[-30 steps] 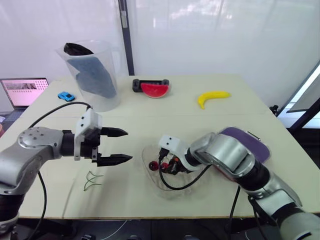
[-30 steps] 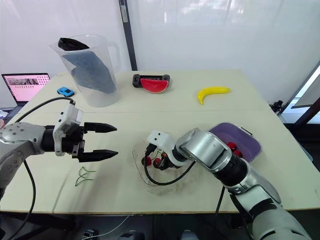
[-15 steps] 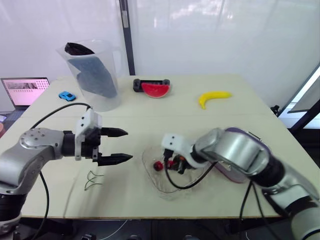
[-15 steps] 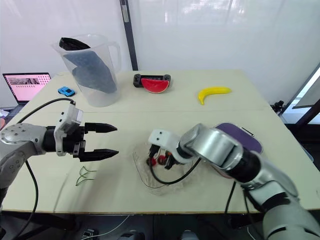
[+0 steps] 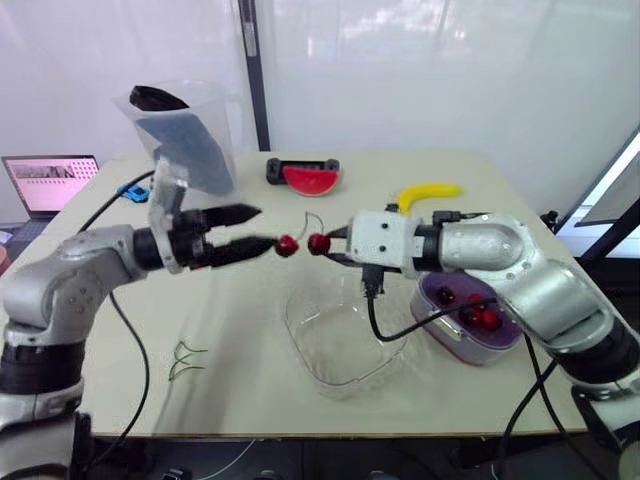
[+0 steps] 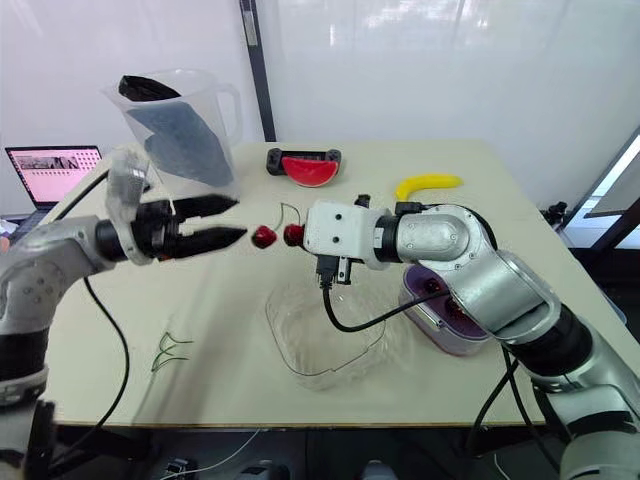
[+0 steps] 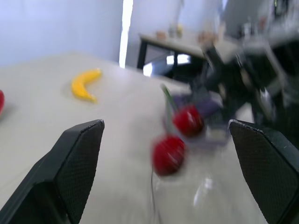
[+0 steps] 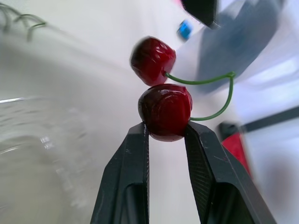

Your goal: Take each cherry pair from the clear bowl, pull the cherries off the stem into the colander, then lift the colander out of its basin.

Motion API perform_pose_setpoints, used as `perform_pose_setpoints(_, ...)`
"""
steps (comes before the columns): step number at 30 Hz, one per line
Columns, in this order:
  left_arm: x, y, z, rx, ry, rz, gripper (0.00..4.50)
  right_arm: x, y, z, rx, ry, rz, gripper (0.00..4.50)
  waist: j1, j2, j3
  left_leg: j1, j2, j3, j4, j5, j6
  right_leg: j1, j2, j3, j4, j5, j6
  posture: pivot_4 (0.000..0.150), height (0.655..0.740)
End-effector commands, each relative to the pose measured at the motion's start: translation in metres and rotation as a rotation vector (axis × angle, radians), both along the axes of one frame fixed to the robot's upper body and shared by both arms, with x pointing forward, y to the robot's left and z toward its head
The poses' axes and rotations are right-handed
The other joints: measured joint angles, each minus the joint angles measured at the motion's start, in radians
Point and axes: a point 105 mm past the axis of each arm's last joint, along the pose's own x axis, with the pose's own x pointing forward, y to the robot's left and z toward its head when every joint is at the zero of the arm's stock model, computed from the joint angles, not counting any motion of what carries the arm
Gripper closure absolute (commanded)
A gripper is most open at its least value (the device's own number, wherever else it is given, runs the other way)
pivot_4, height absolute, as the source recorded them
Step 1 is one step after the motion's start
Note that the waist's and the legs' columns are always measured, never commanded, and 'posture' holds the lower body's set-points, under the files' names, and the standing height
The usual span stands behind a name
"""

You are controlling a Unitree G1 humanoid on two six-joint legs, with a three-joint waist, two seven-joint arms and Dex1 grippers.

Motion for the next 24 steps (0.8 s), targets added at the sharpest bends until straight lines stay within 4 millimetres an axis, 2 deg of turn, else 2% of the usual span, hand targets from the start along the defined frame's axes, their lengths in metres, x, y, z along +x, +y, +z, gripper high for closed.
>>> perform_pose_setpoints(1,0.005,0.001,0.030,-0.108,0.011,0.018,0.00,0.000,0.007,0.009,-0.045,-0.304,0.021,3.35,-0.002,0.000,0.000,0.000,0.000,0.000,0.000,0.000,-0.001,0.000,0.000,0.000,0.000,0.000,0.000,0.150,0.7400)
perform_pose_setpoints(5,0.005,-0.010,0.031,-0.058,0.006,-0.003,0.00,0.008,0.007,0.015,-0.074,-0.605,-0.007,3.35,-0.010,0.000,0.000,0.000,-0.001,0.002,-0.001,0.003,-0.006,-0.002,0.000,0.002,0.000,0.000,0.000,0.150,0.7400)
perform_pose_setpoints(8,-0.007,-0.023,0.026,-0.004,-0.022,-0.078,0.00,0.010,0.004,0.006,-0.126,-0.728,-0.008,3.35,-0.008,0.000,0.000,0.000,0.000,0.001,-0.002,0.004,-0.007,-0.002,0.000,0.002,0.000,0.000,0.000,0.150,0.7400)
perform_pose_setpoints(14,-0.013,-0.035,0.011,0.111,-0.122,-0.092,0.00,0.013,0.000,0.003,-0.122,-0.748,-0.031,3.35,-0.003,0.000,0.000,0.000,0.000,0.002,-0.002,0.004,-0.007,-0.002,0.000,0.003,0.000,0.000,0.000,0.150,0.7400)
perform_pose_setpoints(17,-0.010,-0.043,0.009,0.084,-0.190,-0.071,0.00,0.016,0.000,-0.001,-0.115,-0.713,-0.045,3.35,-0.001,0.000,0.000,0.000,0.000,0.002,-0.002,0.004,-0.007,-0.001,0.000,0.003,0.000,0.000,0.000,0.150,0.7400)
perform_pose_setpoints(24,-0.001,-0.042,0.010,0.031,-0.218,-0.011,0.00,0.017,0.000,-0.002,-0.099,-0.685,-0.059,3.35,-0.002,0.000,0.000,0.000,0.000,0.002,-0.002,0.004,-0.007,-0.001,0.000,0.002,0.000,0.000,0.000,0.150,0.7400)
